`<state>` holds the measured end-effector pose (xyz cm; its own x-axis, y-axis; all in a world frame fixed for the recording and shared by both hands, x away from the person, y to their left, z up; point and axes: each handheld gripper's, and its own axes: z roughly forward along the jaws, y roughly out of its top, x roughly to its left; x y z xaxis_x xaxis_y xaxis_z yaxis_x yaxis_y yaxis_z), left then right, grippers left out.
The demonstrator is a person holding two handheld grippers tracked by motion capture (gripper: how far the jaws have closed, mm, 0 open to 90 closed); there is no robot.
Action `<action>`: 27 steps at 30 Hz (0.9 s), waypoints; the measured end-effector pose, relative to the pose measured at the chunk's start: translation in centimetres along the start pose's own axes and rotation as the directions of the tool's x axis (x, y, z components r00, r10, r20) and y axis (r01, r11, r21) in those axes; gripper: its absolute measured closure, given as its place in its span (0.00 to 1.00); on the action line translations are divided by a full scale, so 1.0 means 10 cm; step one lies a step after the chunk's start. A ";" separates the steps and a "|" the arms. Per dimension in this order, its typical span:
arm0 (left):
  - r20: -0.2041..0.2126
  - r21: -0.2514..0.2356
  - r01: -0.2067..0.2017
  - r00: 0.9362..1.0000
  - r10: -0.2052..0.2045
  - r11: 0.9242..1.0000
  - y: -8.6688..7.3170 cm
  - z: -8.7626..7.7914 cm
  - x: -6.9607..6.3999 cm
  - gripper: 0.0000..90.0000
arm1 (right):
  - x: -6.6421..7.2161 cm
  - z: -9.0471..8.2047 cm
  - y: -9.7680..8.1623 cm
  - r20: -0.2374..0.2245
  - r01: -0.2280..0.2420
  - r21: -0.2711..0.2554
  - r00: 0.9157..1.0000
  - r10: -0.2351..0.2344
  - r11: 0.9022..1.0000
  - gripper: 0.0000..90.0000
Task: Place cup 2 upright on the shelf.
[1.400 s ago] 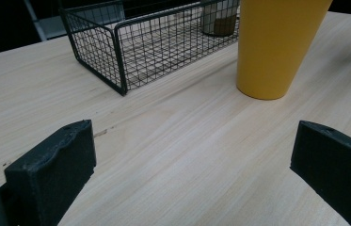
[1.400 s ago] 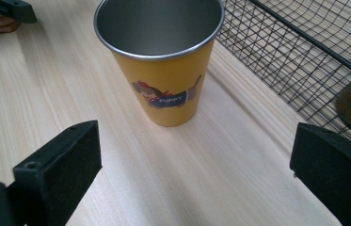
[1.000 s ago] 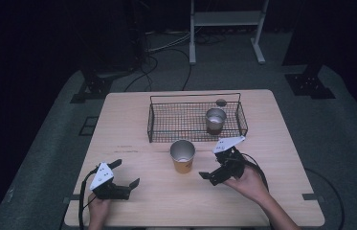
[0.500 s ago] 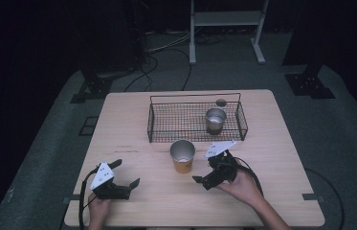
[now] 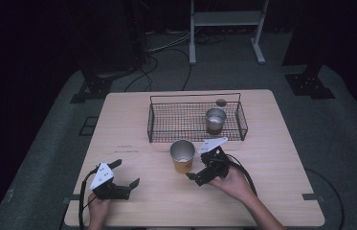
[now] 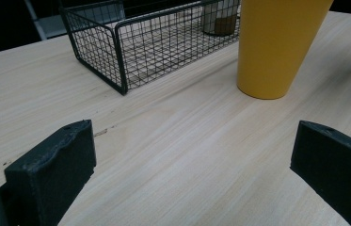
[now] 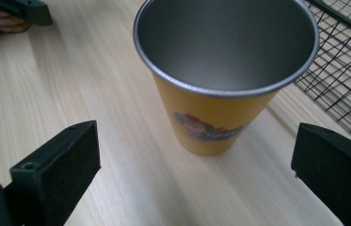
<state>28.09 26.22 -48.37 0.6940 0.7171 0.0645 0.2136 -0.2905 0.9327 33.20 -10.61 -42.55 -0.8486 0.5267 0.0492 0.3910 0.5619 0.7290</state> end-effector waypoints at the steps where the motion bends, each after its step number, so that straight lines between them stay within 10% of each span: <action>1: 0.000 0.000 0.001 1.000 -0.001 1.000 0.00 0.00 0.00 0.00 | 0.00 0.01 0.01 -0.001 0.000 0.000 1.000 0.000 1.000 0.01; 27: 0.002 -0.002 -0.003 1.000 0.003 1.000 0.00 -0.01 0.01 0.00 | -0.02 0.33 0.29 0.040 0.005 0.052 0.999 -0.007 0.999 0.01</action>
<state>28.06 26.32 -48.33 0.6962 0.7148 0.0666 0.2099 -0.2914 0.9333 35.71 -6.96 -42.71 -0.8364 0.5479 0.0161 0.4044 0.5970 0.6929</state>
